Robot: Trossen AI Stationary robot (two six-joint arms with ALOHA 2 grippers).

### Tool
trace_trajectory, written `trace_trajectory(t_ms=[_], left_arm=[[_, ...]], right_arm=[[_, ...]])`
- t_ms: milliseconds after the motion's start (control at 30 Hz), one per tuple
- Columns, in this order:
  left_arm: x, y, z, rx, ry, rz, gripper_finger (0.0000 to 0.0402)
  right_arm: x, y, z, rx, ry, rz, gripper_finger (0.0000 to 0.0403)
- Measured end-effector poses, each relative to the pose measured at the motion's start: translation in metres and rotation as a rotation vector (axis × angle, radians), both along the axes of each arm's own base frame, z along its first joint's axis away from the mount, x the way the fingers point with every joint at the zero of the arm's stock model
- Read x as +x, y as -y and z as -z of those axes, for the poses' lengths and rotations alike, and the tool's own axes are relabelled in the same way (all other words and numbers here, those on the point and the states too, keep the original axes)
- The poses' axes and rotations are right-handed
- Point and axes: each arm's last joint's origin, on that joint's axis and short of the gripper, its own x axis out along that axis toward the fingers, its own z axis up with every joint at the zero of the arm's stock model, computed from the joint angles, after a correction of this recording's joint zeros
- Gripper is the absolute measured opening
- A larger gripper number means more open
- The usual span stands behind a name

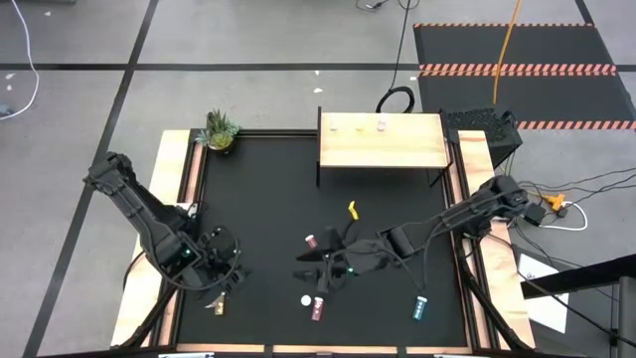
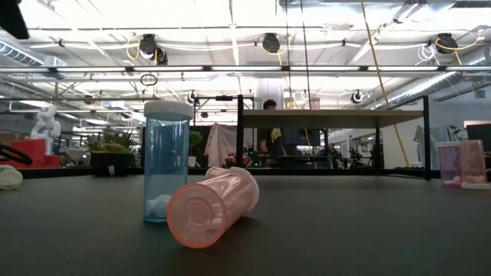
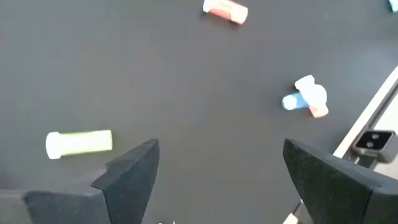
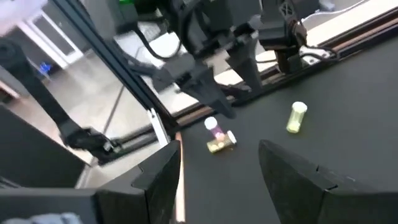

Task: Pick and place medicine bottles onto shelf by color
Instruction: Put the top orange pill bottle on the shelf

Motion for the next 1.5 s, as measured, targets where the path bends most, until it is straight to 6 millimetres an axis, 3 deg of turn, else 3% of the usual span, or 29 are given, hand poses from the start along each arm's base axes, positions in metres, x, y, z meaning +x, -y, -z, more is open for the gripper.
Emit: trace_trajectory(t_ms=[300, 567, 800, 1033, 1233, 1500], left_arm=[[-0.010, 0.012, 0.001, 0.096, 0.036, 0.122, 0.0340], [-0.010, 0.014, 0.002, 0.068, 0.043, 0.070, 0.0340], [-0.009, 0.012, 0.002, 0.125, 0.068, 0.085, 0.0340], [-0.004, 0.007, 0.001, 0.147, 0.075, 0.080, 0.0340], [-0.002, 0.006, 0.001, 0.165, 0.111, 0.044, 0.0340], [-0.002, 0.005, 0.000, 0.183, 0.125, 0.041, 0.0340]], right_arm=[[0.007, 0.023, 0.012, -0.040, -0.095, 0.043, 0.0209], [-0.006, 0.025, 0.034, 0.107, -0.382, 0.043, 0.0209], [-0.058, 0.026, 0.037, 0.151, -0.794, 0.185, 0.0209], [-0.124, 0.051, 0.008, 0.090, -1.032, 0.416, 0.0209], [-0.171, 0.073, -0.006, 0.056, -1.094, 0.553, 0.0209], [-0.213, 0.093, 0.013, 0.227, -1.026, 0.616, 0.0209]])
